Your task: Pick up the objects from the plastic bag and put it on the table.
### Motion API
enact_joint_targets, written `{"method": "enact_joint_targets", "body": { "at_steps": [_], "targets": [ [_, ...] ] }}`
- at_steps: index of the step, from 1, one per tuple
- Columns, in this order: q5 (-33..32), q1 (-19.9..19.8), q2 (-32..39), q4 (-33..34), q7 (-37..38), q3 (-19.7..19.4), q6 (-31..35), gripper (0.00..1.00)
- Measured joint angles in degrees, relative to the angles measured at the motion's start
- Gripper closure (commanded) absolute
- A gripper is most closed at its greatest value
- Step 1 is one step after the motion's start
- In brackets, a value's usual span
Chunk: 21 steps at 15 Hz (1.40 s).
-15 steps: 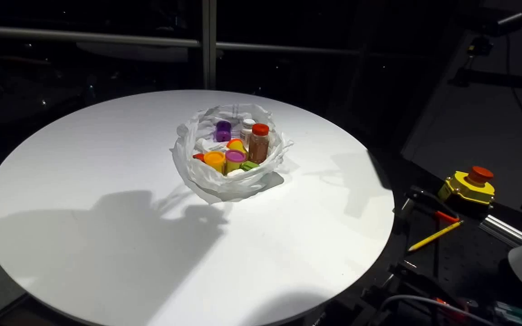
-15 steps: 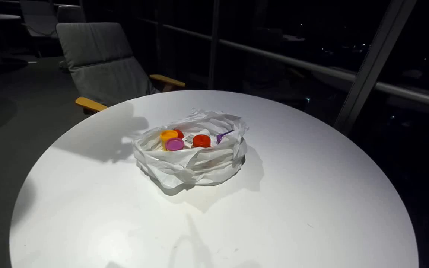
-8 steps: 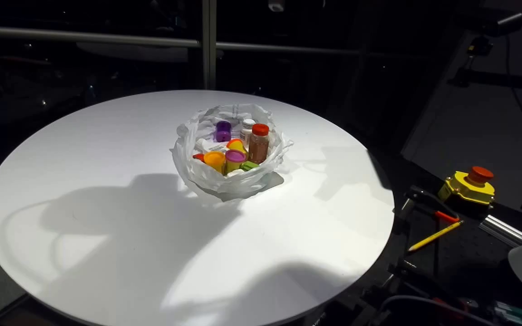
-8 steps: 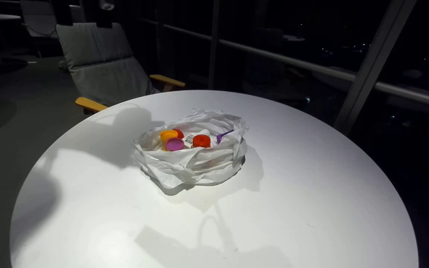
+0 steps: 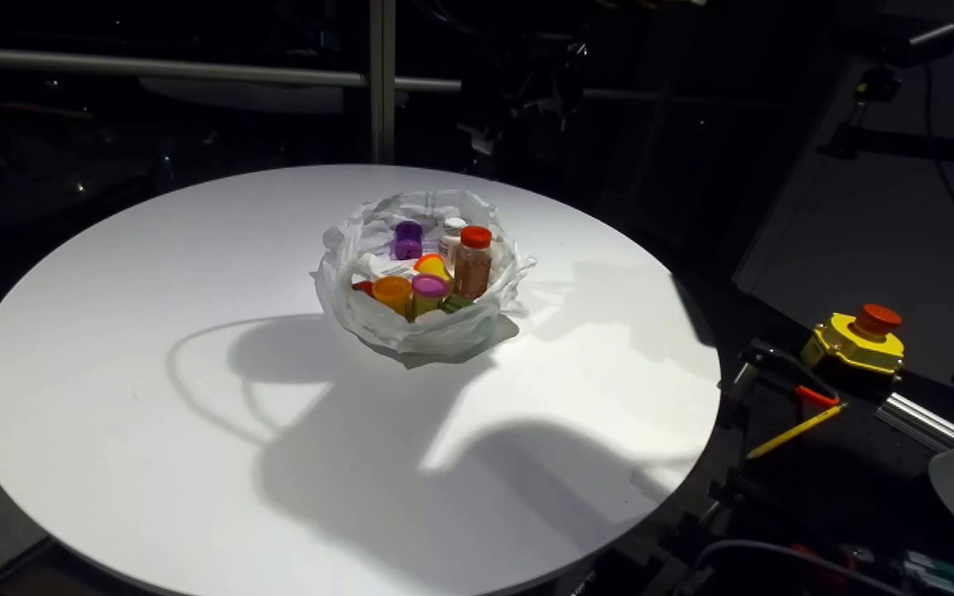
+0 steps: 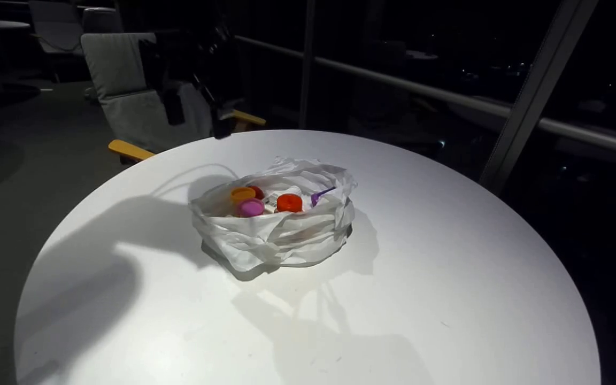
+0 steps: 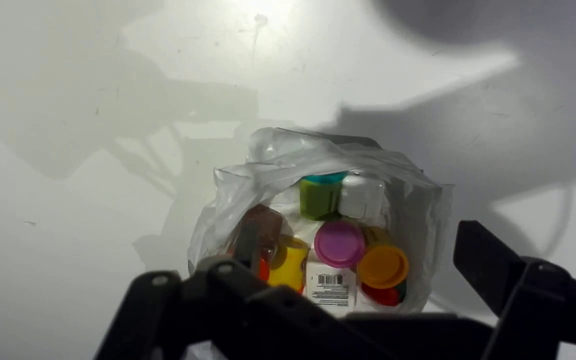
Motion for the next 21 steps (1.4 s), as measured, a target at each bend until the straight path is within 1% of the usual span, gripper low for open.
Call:
{"method": "enact_joint_targets", "body": {
  "at_steps": [3, 7, 10, 14, 17, 21],
  "targets": [
    [-4.0, -0.5, 4.5, -0.7, 3.0, -2.2, 8.2, 0.0],
    [-5.9, -0.5, 9.2, -0.1, 5.2, -4.8, 13.8, 0.0],
    [-5.7, -0.5, 12.0, 0.9, 5.4, -6.0, 15.9, 0.0],
    [-2.3, -0.5, 15.2, 2.9, 5.3, -6.4, 18.4, 0.0],
    [0.9, -0.5, 17.5, 4.8, 5.3, -6.6, 18.8, 0.0],
    [2.1, -0.3, 20.7, 7.3, 5.4, -8.2, 19.1, 0.0]
  ]
}}
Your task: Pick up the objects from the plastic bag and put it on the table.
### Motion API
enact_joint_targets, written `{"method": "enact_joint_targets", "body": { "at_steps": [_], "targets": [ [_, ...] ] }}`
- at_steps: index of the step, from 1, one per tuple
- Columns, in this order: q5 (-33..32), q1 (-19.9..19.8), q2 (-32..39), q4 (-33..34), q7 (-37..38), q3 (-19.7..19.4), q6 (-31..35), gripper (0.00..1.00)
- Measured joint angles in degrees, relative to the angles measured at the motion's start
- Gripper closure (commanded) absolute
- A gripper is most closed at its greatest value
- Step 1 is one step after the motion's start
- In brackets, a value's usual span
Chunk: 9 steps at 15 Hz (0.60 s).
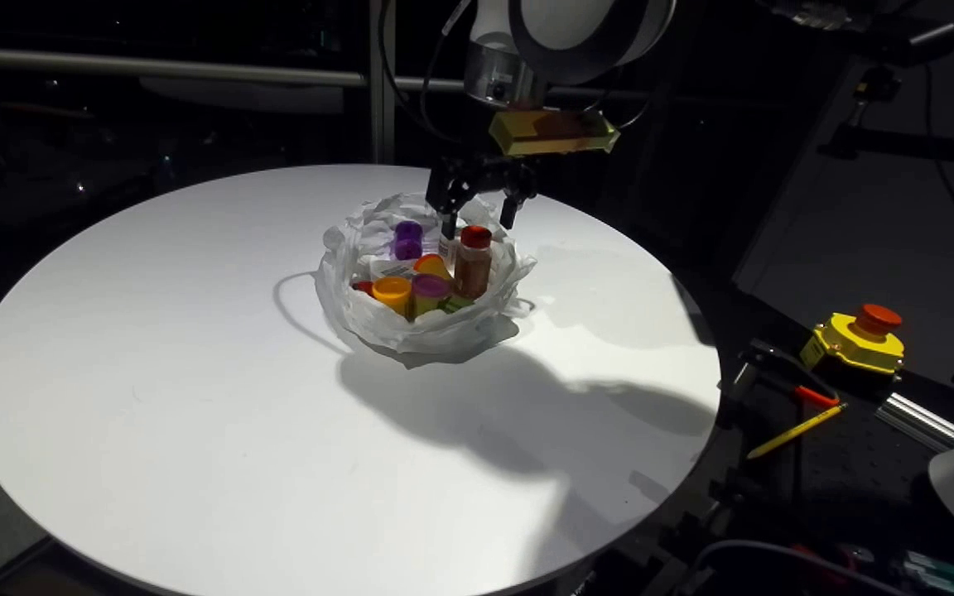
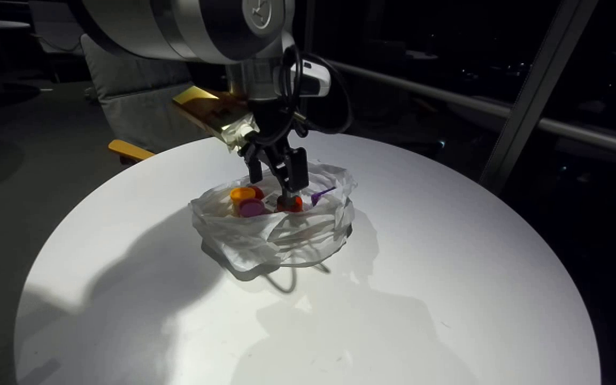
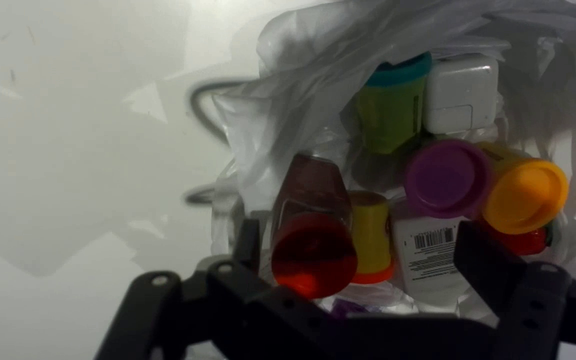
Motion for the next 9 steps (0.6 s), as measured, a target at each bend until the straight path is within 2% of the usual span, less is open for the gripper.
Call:
{"method": "enact_joint_targets", "body": {
  "at_steps": [7, 8, 9],
  "targets": [
    [3.2, 0.4, 3.4, 2.4, 0.0, -0.8, 1.1, 0.02],
    [3.4, 0.4, 3.5, 2.6, 0.0, -0.8, 1.1, 0.18],
    [3.4, 0.5, 3.7, 2.7, 0.0, -0.8, 1.1, 0.26]
  ]
}}
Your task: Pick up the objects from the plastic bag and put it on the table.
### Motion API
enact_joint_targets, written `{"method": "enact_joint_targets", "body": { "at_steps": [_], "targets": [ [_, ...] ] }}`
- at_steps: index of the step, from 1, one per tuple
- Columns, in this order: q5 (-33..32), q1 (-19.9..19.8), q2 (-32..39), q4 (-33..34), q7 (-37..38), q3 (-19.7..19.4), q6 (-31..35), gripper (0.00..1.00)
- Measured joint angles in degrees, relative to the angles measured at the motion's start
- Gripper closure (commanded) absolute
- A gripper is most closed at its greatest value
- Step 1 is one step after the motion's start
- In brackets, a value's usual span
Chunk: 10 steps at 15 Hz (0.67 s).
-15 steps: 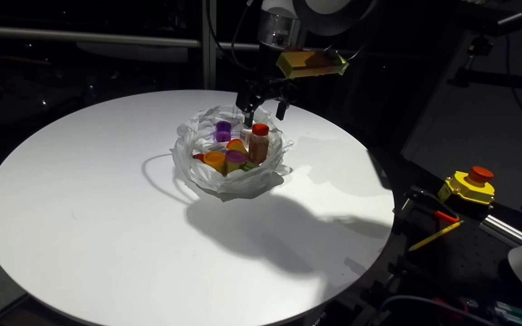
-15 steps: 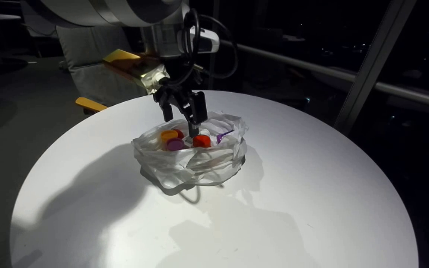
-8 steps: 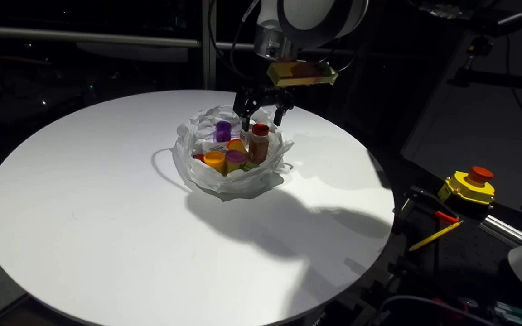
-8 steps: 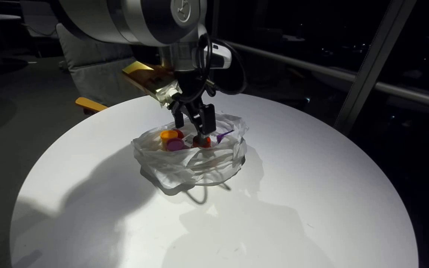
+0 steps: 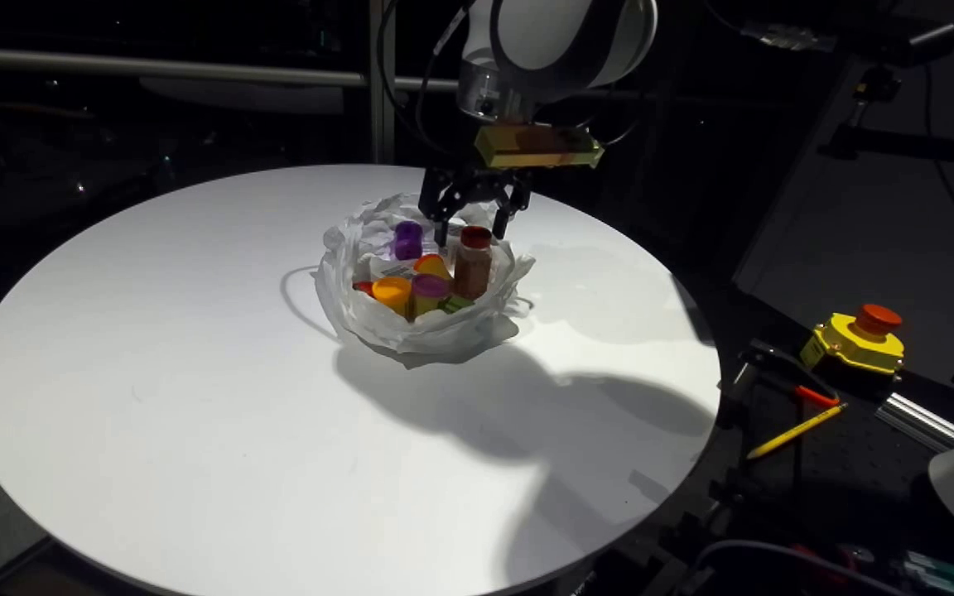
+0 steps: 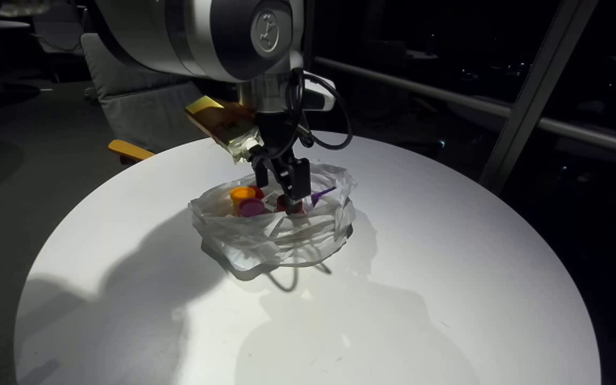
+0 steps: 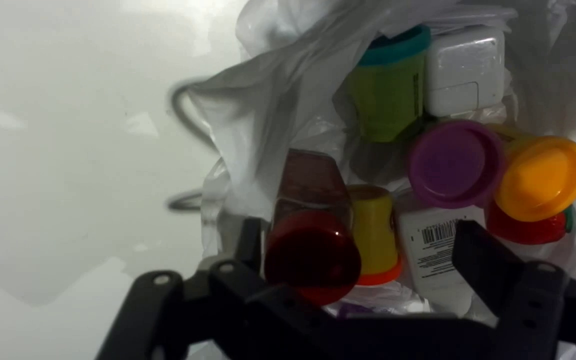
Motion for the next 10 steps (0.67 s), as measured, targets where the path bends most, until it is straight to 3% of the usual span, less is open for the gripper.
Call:
{"method": "enact_joint_targets", "body": {
  "at_steps": [6, 10],
  "targets": [
    [0.0, 0.9, 0.2, 0.5, 0.6, -1.9, 0.6, 0.73],
    [-0.1, 2.4, 0.3, 0.5, 2.6, -4.4, 0.6, 0.76]
  ]
}}
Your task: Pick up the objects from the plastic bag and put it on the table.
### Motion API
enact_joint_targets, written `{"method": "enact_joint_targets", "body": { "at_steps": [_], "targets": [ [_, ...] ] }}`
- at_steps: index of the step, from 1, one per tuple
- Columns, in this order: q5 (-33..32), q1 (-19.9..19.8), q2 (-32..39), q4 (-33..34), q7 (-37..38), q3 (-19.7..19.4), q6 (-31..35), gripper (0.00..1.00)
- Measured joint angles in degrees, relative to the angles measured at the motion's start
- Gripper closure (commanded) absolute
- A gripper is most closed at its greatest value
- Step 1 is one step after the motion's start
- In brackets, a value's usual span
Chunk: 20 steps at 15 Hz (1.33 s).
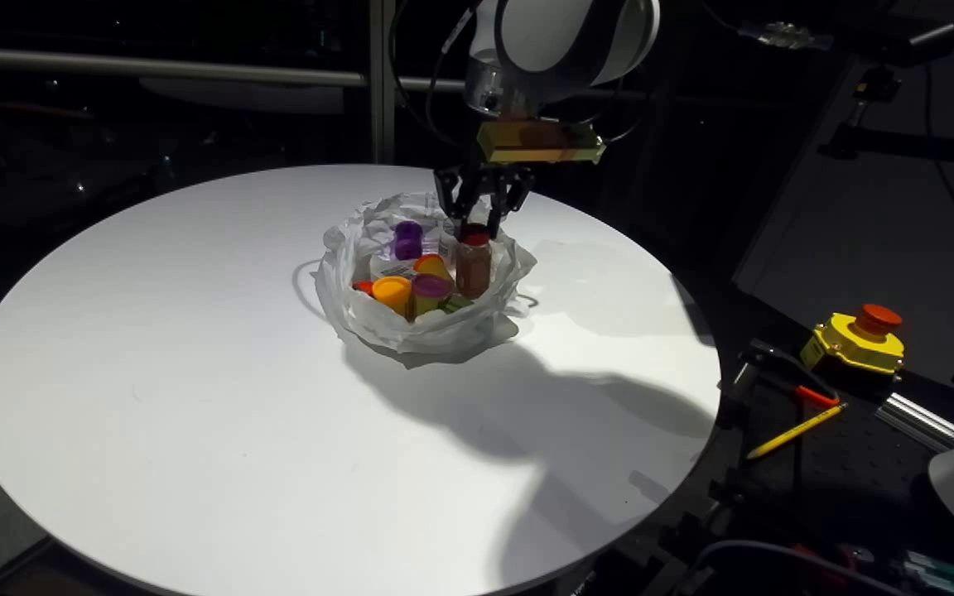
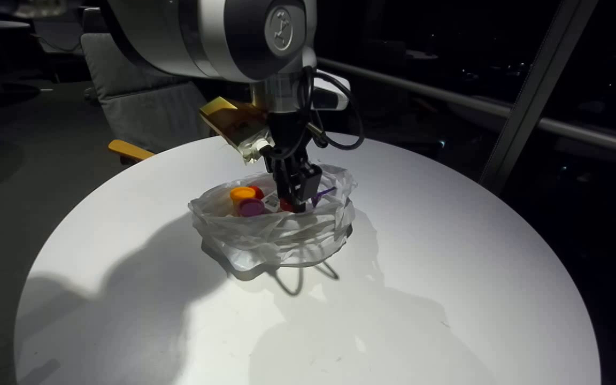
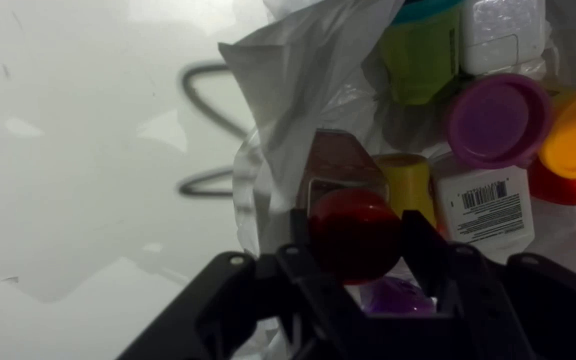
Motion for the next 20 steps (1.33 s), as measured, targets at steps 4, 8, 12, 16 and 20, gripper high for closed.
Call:
{"method": "enact_joint_targets", "body": {
  "at_steps": [4, 8, 12, 16, 20],
  "targets": [
    [-0.1, 1.5, -0.5, 0.0, 1.0, -1.0, -0.3, 0.76],
    [-0.1, 2.9, -6.5, -2.7, 0.9, 0.0, -0.3, 0.76],
    [-0.1, 3.0, -18.8, -10.5, 0.9, 0.5, -0.1, 0.76],
    [1.5, -1.5, -30.6, -19.7, -0.7, 0.5, -2.3, 0.76],
    [9.1, -8.0, -33.6, -23.3, -8.1, -1.0, -3.3, 0.76]
  ]
}}
